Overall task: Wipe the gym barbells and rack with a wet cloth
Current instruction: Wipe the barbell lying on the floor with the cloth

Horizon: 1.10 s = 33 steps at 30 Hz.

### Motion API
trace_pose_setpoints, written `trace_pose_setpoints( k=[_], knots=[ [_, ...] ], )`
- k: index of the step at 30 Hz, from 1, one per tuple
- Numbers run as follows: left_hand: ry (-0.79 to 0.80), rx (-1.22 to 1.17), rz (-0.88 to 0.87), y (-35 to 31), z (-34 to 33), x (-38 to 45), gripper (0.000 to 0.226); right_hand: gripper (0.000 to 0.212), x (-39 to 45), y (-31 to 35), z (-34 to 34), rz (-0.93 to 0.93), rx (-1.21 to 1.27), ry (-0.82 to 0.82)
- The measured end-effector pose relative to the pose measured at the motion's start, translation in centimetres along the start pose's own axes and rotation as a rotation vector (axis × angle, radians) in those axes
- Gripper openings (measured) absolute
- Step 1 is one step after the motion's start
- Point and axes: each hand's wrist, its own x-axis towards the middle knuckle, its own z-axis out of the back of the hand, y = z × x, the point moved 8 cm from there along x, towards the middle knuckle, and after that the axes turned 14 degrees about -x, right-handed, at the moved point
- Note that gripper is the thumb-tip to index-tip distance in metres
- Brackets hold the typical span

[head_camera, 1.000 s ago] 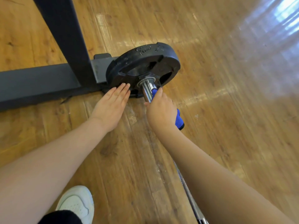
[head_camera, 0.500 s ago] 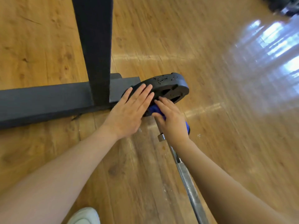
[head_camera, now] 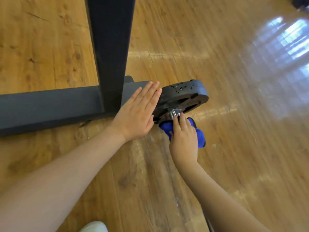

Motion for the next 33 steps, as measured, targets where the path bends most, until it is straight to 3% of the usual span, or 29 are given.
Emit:
trace_pose_setpoints(
  k=[2,5,7,11,17,20,25,29,33],
  knots=[
    [-0.003,-0.019,-0.003,0.1,-0.2,0.0,0.07,0.059,-0.5,-0.9,0.4,0.082,0.084,0.004],
    [0.007,-0.046,0.004,0.5,-0.3,0.2,0.075,0.053,0.3,-3.8,-0.3,-0.187,0.253,0.106],
    [0.015,-0.087,0.027,0.7,-0.5,0.3,0.082,0.056,1.2,-3.6,-1.5,-0.349,0.141,0.226],
    [0.004,-0.105,0.061,1.1,-0.5,0.9,0.084,0.075,1.6,-1.1,-1.0,-0.271,-0.049,0.178],
    [-0.017,-0.066,0.063,1.0,-0.4,1.1,0.071,0.054,-0.6,-1.6,-0.7,-0.033,0.064,0.033],
    [-0.017,-0.062,0.068,1.0,-0.4,1.1,0.071,0.055,0.6,-0.5,-0.8,-0.024,0.05,-0.001],
    [-0.02,-0.096,0.068,0.9,-0.4,0.9,0.071,0.065,0.0,0.4,-0.2,0.143,-0.054,-0.054],
    [-0.031,-0.092,0.029,0.7,-0.3,1.3,0.07,0.05,0.1,-2.9,-0.5,-0.082,0.191,0.116],
    [-0.016,-0.074,-0.008,0.8,-0.1,1.5,0.072,0.059,2.4,-1.4,-1.1,-0.171,0.069,0.185]
  ],
)
